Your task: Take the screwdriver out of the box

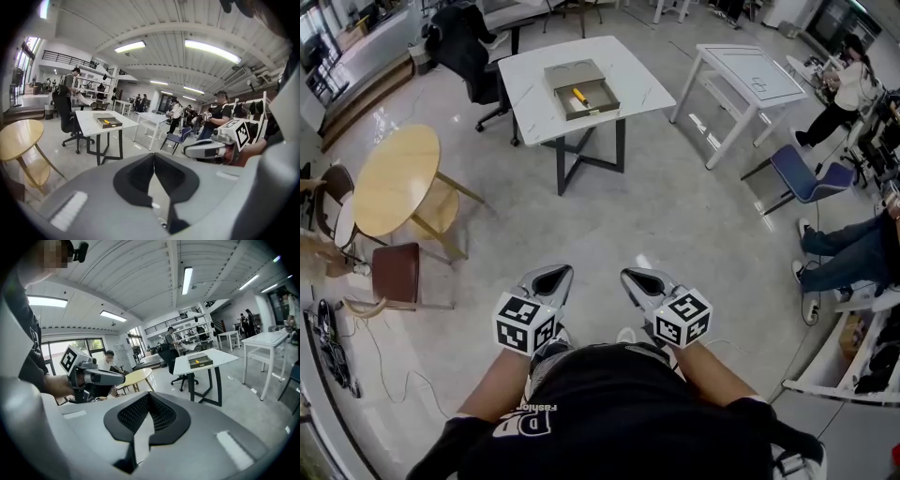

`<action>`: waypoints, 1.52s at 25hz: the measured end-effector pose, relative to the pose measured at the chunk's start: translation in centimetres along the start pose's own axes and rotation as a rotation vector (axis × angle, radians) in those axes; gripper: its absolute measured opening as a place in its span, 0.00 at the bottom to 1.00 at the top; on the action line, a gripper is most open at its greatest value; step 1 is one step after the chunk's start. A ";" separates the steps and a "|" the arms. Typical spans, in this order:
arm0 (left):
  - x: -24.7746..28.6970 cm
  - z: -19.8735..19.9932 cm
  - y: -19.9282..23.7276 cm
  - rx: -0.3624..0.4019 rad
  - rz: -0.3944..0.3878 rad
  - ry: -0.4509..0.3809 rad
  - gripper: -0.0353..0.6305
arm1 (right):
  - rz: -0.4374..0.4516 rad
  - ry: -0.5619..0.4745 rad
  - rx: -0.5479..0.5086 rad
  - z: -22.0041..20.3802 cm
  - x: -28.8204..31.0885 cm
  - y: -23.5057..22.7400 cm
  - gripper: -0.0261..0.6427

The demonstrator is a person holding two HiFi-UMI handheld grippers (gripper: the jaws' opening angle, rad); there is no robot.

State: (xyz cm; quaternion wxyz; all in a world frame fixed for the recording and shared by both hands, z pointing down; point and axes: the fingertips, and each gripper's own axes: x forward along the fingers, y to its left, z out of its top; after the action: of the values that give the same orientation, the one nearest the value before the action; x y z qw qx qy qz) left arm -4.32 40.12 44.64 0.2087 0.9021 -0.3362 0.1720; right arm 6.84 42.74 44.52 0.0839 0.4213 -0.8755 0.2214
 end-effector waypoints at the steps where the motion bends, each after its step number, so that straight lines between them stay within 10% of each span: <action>1: 0.0 0.0 0.2 0.000 -0.004 0.000 0.14 | -0.006 0.003 -0.007 0.0 0.2 0.1 0.04; 38: -3.7 -2.3 10.6 -0.010 -0.076 0.038 0.14 | -0.152 0.018 0.063 -1.1 8.9 3.9 0.04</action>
State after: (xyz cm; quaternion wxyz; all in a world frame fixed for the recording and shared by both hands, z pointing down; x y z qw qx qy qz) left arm -14.58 35.96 47.67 0.2261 0.9098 -0.2983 0.1794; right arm -1.81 39.12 47.27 0.0952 0.4870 -0.8328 0.2454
